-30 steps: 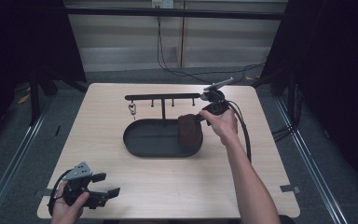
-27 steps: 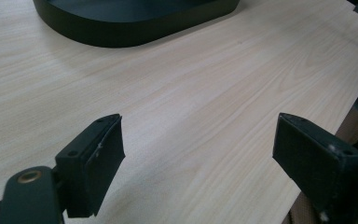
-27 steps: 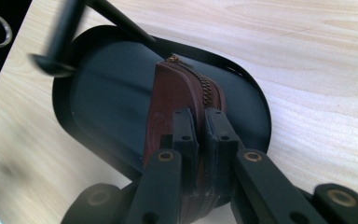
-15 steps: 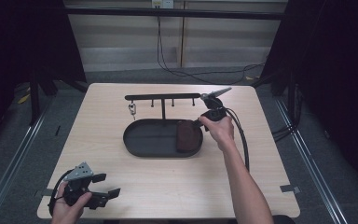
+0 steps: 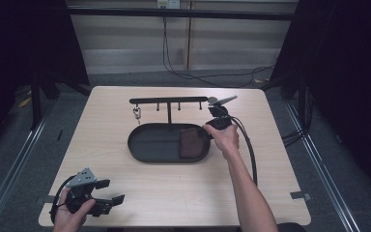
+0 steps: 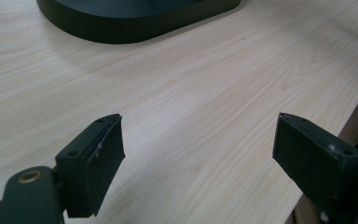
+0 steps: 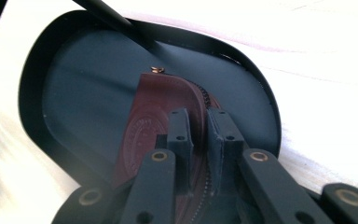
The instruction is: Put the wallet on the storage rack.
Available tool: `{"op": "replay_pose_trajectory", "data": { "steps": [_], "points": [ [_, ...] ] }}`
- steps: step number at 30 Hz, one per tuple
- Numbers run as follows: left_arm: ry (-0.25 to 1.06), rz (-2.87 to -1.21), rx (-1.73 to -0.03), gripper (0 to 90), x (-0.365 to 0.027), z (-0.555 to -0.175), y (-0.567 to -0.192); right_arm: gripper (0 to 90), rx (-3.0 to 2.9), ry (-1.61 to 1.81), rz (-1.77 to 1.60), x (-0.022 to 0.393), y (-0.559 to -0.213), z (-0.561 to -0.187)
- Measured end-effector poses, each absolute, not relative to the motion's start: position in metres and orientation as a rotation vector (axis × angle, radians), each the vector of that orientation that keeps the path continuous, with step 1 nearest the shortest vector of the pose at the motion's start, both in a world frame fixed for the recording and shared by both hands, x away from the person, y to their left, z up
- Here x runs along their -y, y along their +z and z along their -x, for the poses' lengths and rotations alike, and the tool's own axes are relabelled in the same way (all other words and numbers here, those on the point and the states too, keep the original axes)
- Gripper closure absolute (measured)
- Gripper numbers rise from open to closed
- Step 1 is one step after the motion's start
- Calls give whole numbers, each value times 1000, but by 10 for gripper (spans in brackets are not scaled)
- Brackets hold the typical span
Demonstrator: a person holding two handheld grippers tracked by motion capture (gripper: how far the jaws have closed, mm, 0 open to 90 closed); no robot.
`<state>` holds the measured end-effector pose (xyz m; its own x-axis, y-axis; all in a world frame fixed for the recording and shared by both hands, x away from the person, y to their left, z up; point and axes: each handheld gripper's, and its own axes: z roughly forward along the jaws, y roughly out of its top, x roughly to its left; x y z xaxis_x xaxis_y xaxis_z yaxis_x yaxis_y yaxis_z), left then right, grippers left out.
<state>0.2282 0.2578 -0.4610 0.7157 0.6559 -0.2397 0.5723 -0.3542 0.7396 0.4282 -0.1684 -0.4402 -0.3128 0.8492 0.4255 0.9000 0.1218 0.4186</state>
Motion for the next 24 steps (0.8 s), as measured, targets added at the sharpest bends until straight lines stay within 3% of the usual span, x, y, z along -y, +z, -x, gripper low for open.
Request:
{"op": "replay_pose_trajectory", "data": {
  "steps": [4, 13, 24],
  "points": [
    [124, -2050, -935, 162, -258, -228, -461, 804, 2296, -989, 1796, 169, -438, -427],
    [122, -2047, -939, 162, -257, -228, -461, 701, 2328, -1044, 1765, 174, -427, -422],
    [122, -2044, -949, 162, -259, -230, -462, 383, 2357, -1144, 1734, 183, -411, -409]
  ]
}}
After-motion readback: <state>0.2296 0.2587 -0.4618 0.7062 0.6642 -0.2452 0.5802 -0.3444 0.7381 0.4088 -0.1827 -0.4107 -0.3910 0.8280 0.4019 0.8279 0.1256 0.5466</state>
